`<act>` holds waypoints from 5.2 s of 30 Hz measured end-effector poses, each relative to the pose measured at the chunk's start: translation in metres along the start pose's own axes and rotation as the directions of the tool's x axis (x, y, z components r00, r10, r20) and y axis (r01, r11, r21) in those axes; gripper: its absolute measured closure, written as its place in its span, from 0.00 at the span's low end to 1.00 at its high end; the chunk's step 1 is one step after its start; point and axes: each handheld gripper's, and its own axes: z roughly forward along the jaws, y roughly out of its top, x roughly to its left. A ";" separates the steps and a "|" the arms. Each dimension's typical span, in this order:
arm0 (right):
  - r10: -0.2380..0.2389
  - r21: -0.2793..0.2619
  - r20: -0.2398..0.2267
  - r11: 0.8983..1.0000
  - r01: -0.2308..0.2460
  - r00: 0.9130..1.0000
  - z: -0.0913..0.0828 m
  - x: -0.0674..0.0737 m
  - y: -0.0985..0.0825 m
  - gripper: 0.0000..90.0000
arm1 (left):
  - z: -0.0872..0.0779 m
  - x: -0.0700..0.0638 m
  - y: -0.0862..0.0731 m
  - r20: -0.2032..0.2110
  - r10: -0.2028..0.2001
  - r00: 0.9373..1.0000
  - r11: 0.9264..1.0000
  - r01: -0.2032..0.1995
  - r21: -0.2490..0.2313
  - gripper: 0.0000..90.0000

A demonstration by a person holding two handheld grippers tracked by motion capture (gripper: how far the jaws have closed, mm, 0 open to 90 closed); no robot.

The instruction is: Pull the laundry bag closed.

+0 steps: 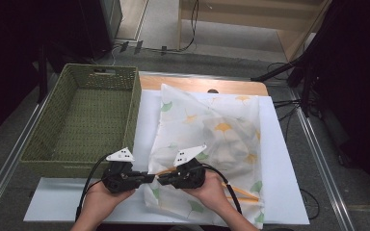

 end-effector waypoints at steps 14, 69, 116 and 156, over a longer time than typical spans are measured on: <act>-0.017 -0.003 -0.002 1.000 0.017 1.000 -0.006 0.000 0.002 0.94 | -0.001 0.001 -0.001 0.009 -0.001 1.000 1.000 0.001 0.000 0.96; 0.060 0.027 0.025 0.998 -0.061 0.998 0.000 0.004 0.004 1.00 | -0.004 -0.009 0.000 0.002 0.030 1.000 0.999 -0.030 -0.022 0.96; 0.173 0.063 0.161 0.981 -0.185 0.972 -0.040 -0.007 -0.020 1.00 | -0.013 0.003 -0.004 -0.007 -0.015 1.000 0.997 0.014 -0.071 0.96; 0.248 0.037 0.211 0.965 -0.261 0.946 -0.076 -0.007 -0.046 1.00 | -0.010 0.004 -0.001 0.040 0.022 0.999 0.999 -0.020 -0.044 0.96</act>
